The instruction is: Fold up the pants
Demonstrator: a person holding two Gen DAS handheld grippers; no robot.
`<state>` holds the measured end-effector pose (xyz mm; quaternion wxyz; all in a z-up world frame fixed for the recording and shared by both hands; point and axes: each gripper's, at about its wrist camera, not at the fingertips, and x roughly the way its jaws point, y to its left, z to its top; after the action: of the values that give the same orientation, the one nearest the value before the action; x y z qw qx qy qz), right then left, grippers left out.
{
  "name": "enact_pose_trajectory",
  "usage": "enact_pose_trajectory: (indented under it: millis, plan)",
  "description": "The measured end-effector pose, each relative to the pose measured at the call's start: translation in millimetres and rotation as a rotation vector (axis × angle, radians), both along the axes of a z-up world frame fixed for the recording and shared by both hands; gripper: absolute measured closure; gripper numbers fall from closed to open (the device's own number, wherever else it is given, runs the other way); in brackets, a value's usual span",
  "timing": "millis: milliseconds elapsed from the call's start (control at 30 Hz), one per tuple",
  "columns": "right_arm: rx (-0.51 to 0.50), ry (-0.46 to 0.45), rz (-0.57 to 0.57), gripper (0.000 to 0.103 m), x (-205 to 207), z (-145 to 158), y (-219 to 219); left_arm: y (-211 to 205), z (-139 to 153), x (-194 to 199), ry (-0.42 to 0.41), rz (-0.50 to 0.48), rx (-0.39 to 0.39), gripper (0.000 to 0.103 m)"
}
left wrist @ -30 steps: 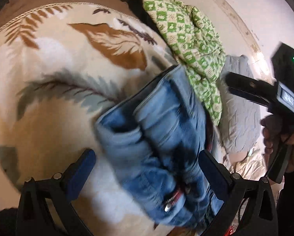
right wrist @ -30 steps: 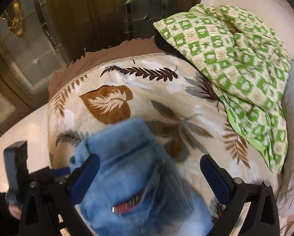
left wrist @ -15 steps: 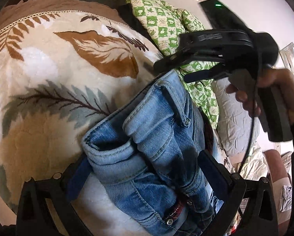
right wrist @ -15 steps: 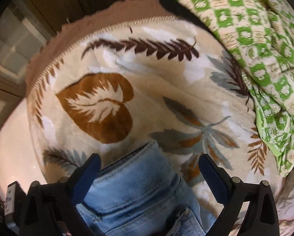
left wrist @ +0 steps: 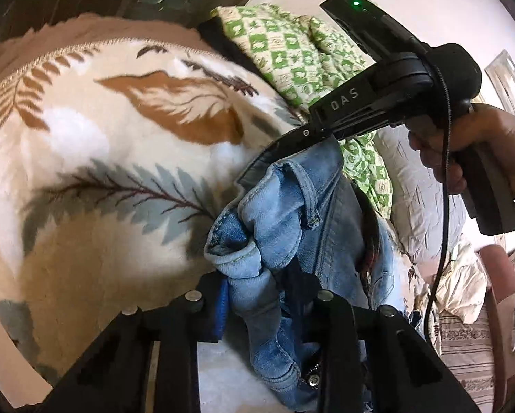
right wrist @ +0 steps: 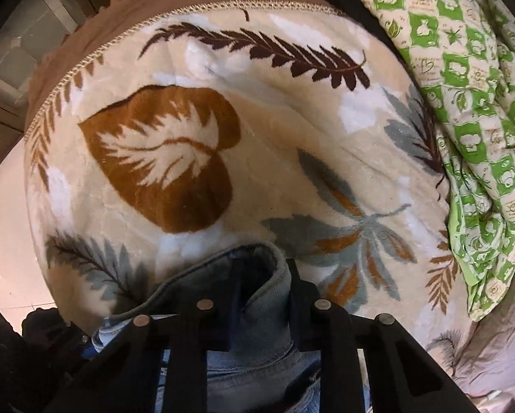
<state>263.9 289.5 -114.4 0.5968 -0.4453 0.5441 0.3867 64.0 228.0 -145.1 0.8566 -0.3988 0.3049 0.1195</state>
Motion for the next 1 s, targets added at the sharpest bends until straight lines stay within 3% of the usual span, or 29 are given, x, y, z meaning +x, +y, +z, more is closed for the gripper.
enact_pose_trajectory:
  millis: [100, 267, 367, 467, 633, 833, 933, 1000]
  plan:
    - [0.047, 0.001, 0.001, 0.082, -4, 18, -12, -6, 10, -5, -0.018, 0.001, 0.030, 0.077]
    - [0.165, -0.010, -0.005, 0.083, -14, 63, -47, -32, 51, -18, -0.076, -0.046, 0.171, 0.079]
    - [0.241, -0.044, -0.016, 0.084, -24, 97, -87, -55, 77, -22, -0.119, -0.083, 0.257, 0.080]
    - [0.328, -0.069, -0.051, 0.084, -25, 127, -127, -93, 106, -23, -0.160, -0.149, 0.391, 0.080]
    - [0.491, -0.103, -0.155, 0.085, -24, 167, -229, -169, 136, -16, -0.206, -0.310, 0.572, 0.081]
    - [0.562, -0.130, -0.330, 0.085, -19, 154, -361, -261, 125, 0, -0.203, -0.560, 0.665, 0.081]
    - [0.569, -0.128, -0.431, 0.086, -12, 126, -417, -300, 102, 12, -0.154, -0.679, 0.723, 0.082]
    - [0.541, -0.110, -0.511, 0.087, -4, 92, -447, -320, 78, 24, -0.095, -0.757, 0.749, 0.082]
